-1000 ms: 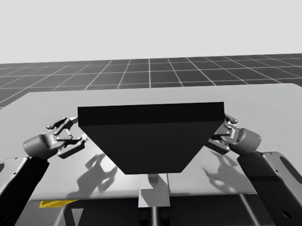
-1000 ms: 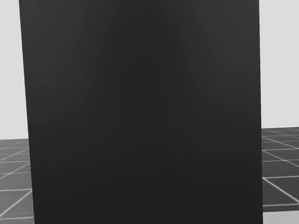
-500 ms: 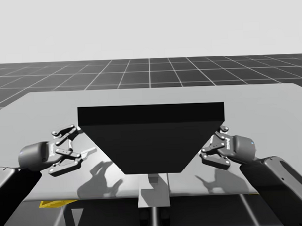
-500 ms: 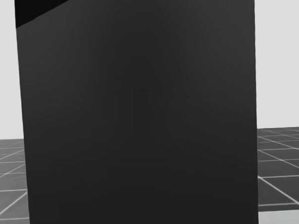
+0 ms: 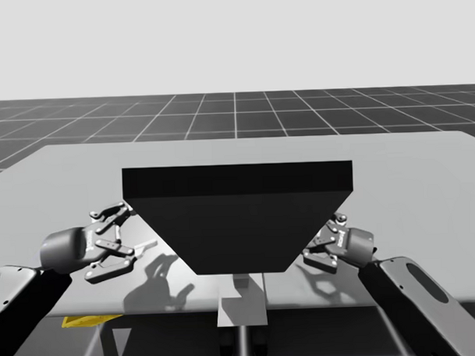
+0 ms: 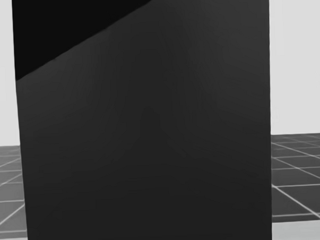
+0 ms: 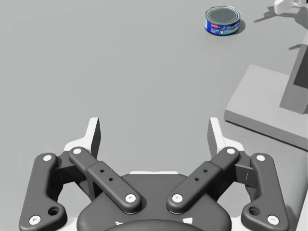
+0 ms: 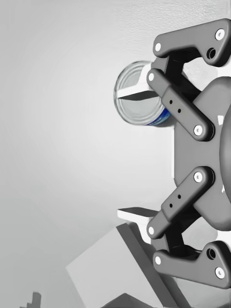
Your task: Reach around the screen and pick up the object behind it.
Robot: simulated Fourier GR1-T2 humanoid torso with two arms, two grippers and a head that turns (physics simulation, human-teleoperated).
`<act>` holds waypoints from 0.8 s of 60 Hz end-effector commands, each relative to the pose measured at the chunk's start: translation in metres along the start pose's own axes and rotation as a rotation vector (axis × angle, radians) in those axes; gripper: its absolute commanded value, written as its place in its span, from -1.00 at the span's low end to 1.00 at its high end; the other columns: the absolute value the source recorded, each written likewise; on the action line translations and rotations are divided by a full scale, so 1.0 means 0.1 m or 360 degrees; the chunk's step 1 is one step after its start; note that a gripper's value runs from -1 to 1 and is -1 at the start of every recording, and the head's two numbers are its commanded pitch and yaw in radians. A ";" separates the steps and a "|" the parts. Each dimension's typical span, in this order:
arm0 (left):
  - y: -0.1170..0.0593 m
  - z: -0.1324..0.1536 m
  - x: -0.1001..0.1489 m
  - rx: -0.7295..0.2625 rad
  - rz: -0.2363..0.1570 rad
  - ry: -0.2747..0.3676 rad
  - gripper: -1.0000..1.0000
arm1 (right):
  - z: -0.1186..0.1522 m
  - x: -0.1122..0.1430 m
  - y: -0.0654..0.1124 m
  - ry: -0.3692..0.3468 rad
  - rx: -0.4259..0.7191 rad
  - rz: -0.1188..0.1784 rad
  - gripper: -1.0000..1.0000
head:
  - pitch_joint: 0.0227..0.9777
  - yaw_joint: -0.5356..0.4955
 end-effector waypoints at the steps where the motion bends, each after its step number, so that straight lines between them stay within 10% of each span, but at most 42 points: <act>1: -0.02 -0.01 -0.02 -0.0066 -0.0021 0.0008 -1.00 | 0.07 -0.14 -0.05 0.0020 -0.0075 -0.0010 -1.00 | -0.90 -0.03; 48: -0.01 -0.01 -0.06 -0.0042 -0.0050 0.0015 -1.00 | -0.33 -0.38 -0.50 0.0039 -0.0160 -0.0008 -1.00 | -0.86 -0.05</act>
